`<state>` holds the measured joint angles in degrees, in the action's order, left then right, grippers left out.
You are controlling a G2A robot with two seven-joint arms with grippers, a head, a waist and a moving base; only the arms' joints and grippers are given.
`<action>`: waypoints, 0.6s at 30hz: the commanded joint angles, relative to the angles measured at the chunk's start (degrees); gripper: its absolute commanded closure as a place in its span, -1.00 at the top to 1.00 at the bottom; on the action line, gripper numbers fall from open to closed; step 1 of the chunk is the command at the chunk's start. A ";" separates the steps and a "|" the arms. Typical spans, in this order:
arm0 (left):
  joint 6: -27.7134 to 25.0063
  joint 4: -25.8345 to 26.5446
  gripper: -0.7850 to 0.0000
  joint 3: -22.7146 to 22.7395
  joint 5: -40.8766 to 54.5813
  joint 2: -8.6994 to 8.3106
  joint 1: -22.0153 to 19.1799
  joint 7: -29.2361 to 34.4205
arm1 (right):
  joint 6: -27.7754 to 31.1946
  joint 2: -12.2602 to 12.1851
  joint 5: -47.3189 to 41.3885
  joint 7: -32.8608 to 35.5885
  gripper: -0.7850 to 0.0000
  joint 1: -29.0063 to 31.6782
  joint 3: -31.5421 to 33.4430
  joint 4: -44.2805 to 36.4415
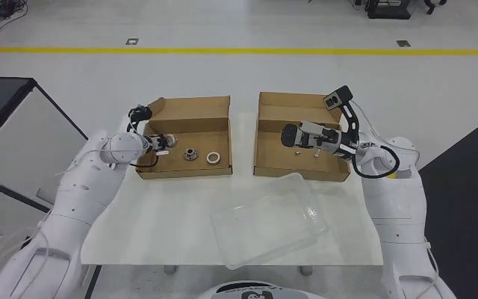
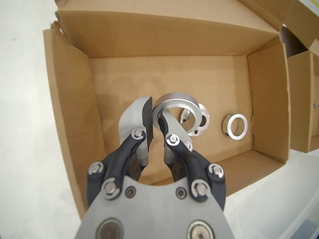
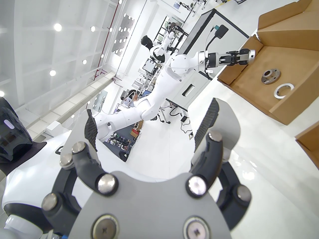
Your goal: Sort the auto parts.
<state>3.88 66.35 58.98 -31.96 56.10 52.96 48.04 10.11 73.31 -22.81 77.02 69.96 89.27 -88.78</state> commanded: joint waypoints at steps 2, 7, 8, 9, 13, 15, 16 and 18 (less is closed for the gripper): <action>-0.47 0.07 -1.00 -0.10 -1.75 -0.06 0.44 -0.06 | 0.00 0.00 0.00 0.00 1.00 0.00 0.00 0.00; -1.21 0.85 -1.00 0.38 -3.97 -0.35 1.62 0.19 | 0.00 0.00 0.00 0.00 1.00 0.00 0.00 0.00; -1.36 1.05 -1.00 0.49 -4.47 -0.41 1.88 0.21 | 0.00 0.00 0.00 0.00 1.00 0.00 0.00 0.00; -1.38 1.30 -1.00 0.66 -4.59 -0.45 2.18 0.22 | 0.00 0.00 0.00 0.00 1.00 0.00 0.00 0.00; -1.57 2.30 -1.00 0.99 -5.50 -0.58 3.50 0.35 | 0.00 0.00 0.00 0.00 1.00 0.00 0.00 0.00; -1.54 2.70 -1.00 1.06 -5.78 -0.59 4.10 0.39 | 0.00 0.00 0.00 0.00 1.00 0.00 0.00 0.00; -1.47 2.92 -1.00 1.09 -5.86 -0.59 4.37 0.46 | 0.00 0.00 0.00 0.00 1.00 0.00 0.00 0.00; -1.28 3.41 -1.00 1.24 -5.89 -0.58 4.84 0.62 | 0.00 0.00 0.00 0.00 1.00 0.00 0.00 0.00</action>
<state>2.51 69.56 60.15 -37.88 55.52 57.60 48.58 10.11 73.31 -22.81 77.02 69.96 89.27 -88.78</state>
